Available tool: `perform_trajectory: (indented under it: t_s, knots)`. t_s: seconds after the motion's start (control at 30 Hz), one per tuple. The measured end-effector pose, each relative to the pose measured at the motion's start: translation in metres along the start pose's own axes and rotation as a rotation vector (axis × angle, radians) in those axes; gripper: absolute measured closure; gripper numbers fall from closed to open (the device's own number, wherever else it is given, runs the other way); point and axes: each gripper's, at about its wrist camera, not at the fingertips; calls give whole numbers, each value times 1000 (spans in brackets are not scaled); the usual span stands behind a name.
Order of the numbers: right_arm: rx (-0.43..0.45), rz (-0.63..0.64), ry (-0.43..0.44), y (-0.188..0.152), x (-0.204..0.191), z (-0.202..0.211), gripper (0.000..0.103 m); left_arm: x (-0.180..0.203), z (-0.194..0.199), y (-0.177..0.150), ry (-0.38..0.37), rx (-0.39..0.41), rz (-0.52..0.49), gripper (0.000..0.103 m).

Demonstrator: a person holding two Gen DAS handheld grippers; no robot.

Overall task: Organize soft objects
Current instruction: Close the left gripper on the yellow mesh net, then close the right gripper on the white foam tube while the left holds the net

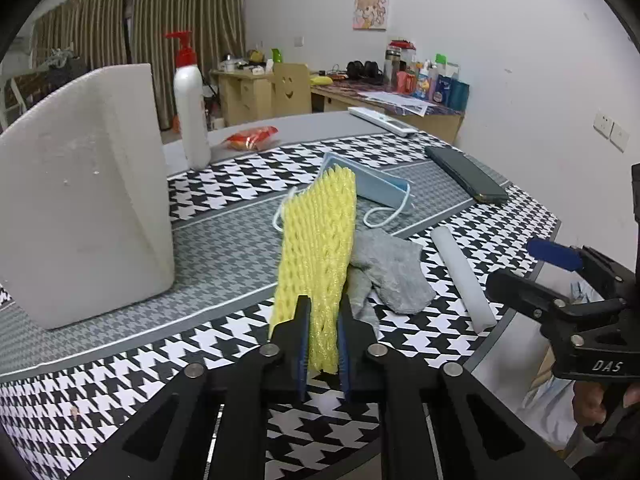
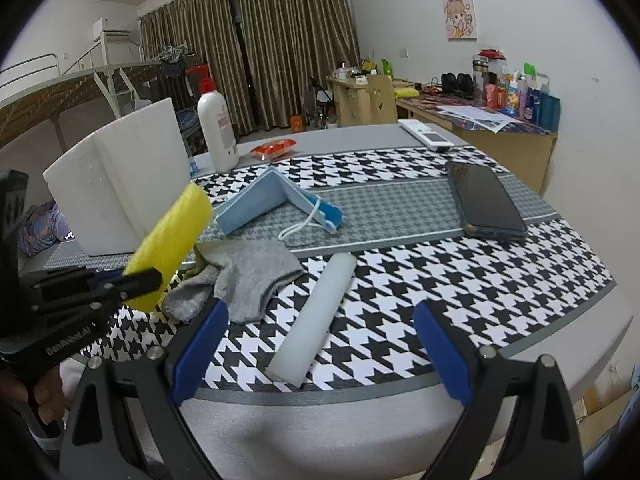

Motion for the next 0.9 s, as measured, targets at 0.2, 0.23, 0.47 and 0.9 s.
perform_trajectory:
  t_s: [0.2,0.23,0.47,0.9]
  knots:
    - [-22,1,-15,-1,0,-10,7,-6,8,1,-2,34,11,91]
    - [-24,2,-16,-1,0,-10,8,-7,9,2,1,39,12,91]
    - [-48,15,-46,-2,-4,-18,18,-9,14,2,16,60,13,91]
    - [-113,31,-116,-5,-16,-34,44,-14,21,-1,44,94,44,91]
Point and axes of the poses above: each gripper's, at about its wrist camera, not at the fingertips, and z roughly against the way its jaws point, x to its right, y to its top, and after that the axes turned 2 degrees about z, right-handed
